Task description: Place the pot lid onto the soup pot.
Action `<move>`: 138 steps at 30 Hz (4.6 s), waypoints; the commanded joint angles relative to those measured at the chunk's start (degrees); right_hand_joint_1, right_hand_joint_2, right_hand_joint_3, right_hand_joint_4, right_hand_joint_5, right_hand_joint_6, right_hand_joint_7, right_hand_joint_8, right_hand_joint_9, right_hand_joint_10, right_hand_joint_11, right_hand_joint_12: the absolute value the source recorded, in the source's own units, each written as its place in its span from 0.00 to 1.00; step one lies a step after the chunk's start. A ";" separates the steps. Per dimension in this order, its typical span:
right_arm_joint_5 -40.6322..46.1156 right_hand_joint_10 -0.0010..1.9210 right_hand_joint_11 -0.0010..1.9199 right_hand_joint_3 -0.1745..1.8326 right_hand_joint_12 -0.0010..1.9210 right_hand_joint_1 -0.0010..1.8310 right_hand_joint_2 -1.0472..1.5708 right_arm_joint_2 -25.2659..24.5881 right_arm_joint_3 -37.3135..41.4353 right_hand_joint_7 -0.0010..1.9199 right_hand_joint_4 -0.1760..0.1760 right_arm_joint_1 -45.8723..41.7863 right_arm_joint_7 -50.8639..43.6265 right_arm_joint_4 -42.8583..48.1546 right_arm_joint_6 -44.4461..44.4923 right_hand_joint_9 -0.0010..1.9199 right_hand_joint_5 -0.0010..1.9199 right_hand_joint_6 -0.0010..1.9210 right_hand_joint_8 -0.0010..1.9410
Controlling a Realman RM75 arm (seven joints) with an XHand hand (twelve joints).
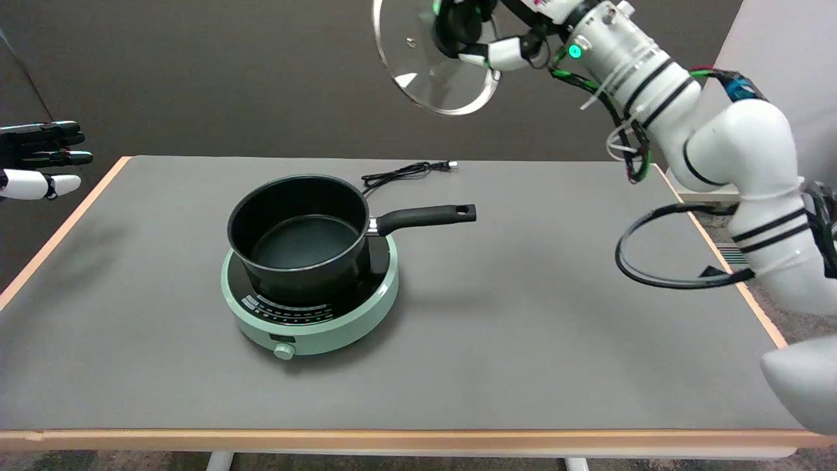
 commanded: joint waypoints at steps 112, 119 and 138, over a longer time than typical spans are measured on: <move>-41.93 0.82 0.32 0.31 0.76 0.73 0.77 -31.06 -35.66 0.43 1.00 45.55 45.63 -48.47 -39.73 0.41 0.35 0.55 0.70; -41.43 0.82 0.32 0.31 0.76 0.73 0.77 -33.27 -35.45 0.43 1.00 45.76 45.63 -50.97 -39.81 0.41 0.35 0.55 0.70; -42.30 0.82 0.32 0.31 0.77 0.73 0.78 -34.99 -35.93 0.42 1.00 46.72 45.63 -53.47 -39.30 0.41 0.35 0.55 0.71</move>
